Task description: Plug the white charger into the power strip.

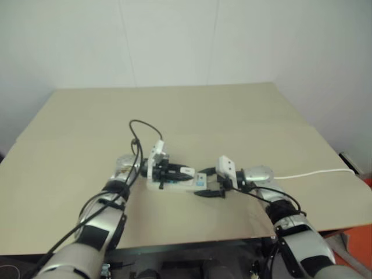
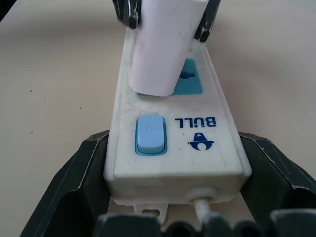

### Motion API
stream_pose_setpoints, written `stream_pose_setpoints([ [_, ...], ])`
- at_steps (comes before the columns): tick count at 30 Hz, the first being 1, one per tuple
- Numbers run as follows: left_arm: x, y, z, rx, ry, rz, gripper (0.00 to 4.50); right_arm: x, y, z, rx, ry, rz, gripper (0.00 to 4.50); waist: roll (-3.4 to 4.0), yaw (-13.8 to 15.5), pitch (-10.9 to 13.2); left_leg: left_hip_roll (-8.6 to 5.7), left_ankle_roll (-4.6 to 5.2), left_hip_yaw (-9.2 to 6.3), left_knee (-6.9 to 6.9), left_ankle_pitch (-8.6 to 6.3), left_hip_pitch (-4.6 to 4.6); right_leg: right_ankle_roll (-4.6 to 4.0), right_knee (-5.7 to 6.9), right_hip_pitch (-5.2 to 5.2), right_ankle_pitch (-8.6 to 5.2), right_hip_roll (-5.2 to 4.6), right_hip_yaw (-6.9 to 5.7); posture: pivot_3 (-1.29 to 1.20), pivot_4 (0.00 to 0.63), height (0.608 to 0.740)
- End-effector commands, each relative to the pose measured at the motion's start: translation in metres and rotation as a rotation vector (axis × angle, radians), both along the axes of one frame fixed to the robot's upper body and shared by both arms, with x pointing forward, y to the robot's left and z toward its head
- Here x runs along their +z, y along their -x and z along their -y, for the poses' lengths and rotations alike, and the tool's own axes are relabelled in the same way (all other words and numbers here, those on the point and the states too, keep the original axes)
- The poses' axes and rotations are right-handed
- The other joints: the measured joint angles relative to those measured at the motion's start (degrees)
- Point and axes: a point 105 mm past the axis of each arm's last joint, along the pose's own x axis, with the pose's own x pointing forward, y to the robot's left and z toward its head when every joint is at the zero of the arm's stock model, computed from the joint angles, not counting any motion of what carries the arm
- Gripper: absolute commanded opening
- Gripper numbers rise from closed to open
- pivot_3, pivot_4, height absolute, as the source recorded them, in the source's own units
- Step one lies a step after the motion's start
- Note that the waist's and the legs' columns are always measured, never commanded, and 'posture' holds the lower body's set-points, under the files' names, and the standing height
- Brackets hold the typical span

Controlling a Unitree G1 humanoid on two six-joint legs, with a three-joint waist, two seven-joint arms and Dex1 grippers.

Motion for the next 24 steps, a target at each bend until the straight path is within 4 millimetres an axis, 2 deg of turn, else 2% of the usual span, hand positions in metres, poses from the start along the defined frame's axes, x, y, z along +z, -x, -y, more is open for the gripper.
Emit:
stream_pose_setpoints([
  [1, -0.018, 0.005, -0.011, 0.005, -0.077, -0.017, 1.01, -0.031, 0.016, 0.003, 0.037, 0.089, -0.11, 3.4, 0.0, 0.0, 0.0, 0.0, 0.0, 0.0, 0.0, 0.0, 0.0, 0.0, 0.0, 0.0, 0.0, 0.0, 0.0, 0.0, 0.15, 0.74],
  [9, -0.028, 0.006, -0.018, 0.011, -0.146, -0.007, 1.01, -0.032, 0.02, 0.008, 0.055, 0.114, -0.111, 3.4, 0.02, 0.3, 0.0, -0.01, 0.0, 0.0, -0.01, 0.0, -0.01, 0.0, -0.04, 0.0, 0.0, 0.0, 0.0, 0.0, 0.15, 0.74],
  [20, -0.059, 0.02, -0.027, -0.021, -0.266, -0.024, 1.01, -0.03, 0.02, 0.01, 0.035, 0.11, -0.107, 3.4, 0.13, 0.8, -0.7, -0.01, 0.0, 0.0, -0.01, 0.0, 0.0, 0.02, -0.08, 0.05, -0.03, -0.01, -0.01, 0.0, 0.15, 0.74],
  [24, -0.06, 0.019, -0.028, -0.009, -0.26, -0.028, 1.01, -0.031, 0.02, 0.01, 0.031, 0.11, -0.107, 3.4, 0.15, 0.8, -1.1, -0.01, 0.0, 0.0, -0.01, 0.0, 0.04, 0.03, -0.09, 0.09, -0.04, -0.01, -0.01, 0.0, 0.15, 0.74],
])
